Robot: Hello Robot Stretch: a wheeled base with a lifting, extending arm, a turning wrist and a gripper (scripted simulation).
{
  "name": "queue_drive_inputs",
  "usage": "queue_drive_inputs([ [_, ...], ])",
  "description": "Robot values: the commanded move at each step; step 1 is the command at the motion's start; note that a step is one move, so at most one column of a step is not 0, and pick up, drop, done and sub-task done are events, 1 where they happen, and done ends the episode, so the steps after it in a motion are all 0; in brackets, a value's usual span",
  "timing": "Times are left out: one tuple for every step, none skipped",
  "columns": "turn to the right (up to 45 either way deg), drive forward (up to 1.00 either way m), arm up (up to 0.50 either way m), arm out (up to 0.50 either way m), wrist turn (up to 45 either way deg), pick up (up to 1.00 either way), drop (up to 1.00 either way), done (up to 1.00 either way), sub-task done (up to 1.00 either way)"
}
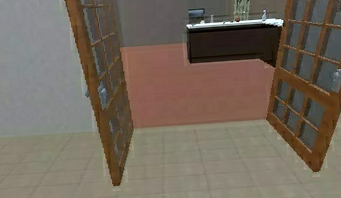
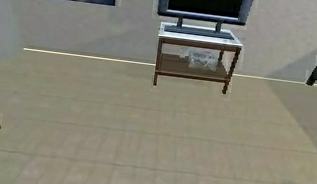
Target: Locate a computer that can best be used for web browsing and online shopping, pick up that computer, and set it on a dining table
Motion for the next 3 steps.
queue_drive_inputs([
  [3.0,0.00,0.00,0.00,0.0,0.00,0.00,0.00,0.00],
  [0.0,1.00,0.00,0.00,0.0,0.00,0.00,0.00,0.00],
  [0.0,1.00,0.00,0.00,0.0,0.00,0.00,0.00,0.00],
])
